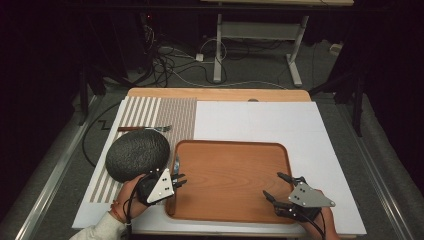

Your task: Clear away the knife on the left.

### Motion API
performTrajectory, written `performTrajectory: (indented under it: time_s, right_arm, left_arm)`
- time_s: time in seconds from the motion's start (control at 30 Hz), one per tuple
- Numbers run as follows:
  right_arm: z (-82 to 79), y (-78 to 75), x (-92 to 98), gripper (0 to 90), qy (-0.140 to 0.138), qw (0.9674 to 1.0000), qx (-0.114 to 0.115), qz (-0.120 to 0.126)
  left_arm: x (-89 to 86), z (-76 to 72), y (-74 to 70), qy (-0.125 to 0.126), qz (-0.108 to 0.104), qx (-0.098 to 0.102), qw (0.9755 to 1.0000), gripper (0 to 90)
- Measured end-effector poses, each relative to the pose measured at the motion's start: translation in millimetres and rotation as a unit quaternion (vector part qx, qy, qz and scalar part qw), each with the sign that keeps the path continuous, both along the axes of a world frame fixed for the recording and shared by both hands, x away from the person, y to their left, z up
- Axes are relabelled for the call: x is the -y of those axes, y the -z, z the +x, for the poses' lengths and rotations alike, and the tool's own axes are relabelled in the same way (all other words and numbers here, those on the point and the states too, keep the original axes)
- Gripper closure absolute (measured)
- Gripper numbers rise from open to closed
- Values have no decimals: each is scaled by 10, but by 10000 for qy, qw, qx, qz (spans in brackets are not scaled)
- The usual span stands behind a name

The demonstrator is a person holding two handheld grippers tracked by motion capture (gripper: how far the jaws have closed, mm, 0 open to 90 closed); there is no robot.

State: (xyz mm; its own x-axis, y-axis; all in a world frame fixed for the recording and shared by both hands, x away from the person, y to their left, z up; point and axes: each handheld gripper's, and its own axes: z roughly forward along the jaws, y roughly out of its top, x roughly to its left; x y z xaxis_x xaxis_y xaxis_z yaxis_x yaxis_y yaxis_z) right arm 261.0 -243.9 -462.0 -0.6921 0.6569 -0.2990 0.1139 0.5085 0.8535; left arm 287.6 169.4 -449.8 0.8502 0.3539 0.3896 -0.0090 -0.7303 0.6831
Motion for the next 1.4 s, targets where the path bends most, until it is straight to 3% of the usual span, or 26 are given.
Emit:
performTrajectory:
  time_s: [0.13, 0.27, 0.37, 0.53, 0.63, 0.8, 0.93, 1.2, 1.3, 1.37, 1.4]
  right_arm:
    - [-7, -6, 2, 309, 2, 10000, 0, 14]
    - [-7, -4, -3, 309, -5, 10000, -11, 9]
    - [-6, -4, -5, 309, -15, 10000, -11, 8]
    - [0, -2, -1, 309, -1, 10000, -17, 5]
    - [0, -3, -1, 309, -4, 10000, -16, 11]
    - [7, -13, -2, 309, -19, 10000, -1, 38]
    - [17, -20, -6, 309, 11, 10000, 1, 97]
    - [19, -20, 9, 309, -88, 9998, -30, 168]
    - [8, -11, 40, 309, -83, 9998, -35, 165]
    - [3, -18, 62, 309, -74, 9998, -17, 193]
    - [6, -23, 67, 309, -63, 9998, -16, 212]
  left_arm:
    - [14, -14, -10, -44, -67, 104, 9999, 700]
    - [14, -21, -29, -112, -121, 171, 9997, 581]
    - [-12, -17, -41, -61, -296, 117, 9995, 487]
    - [-44, -15, -47, -81, -455, 90, 9989, 404]
    - [-55, -24, -34, -245, -521, 163, 9982, 284]
    - [-129, -51, -25, -313, -645, 217, 9972, 253]
    - [-205, -94, 1, -310, -610, 180, 9975, 219]
    - [-342, -193, 106, -661, -697, 112, 9953, 213]
    - [-381, -211, 168, -817, -578, 154, 9949, 213]
    - [-419, -211, 208, -849, -615, 1, 9945, 214]
    - [-436, -215, 218, -868, -583, 16, 9945, 213]
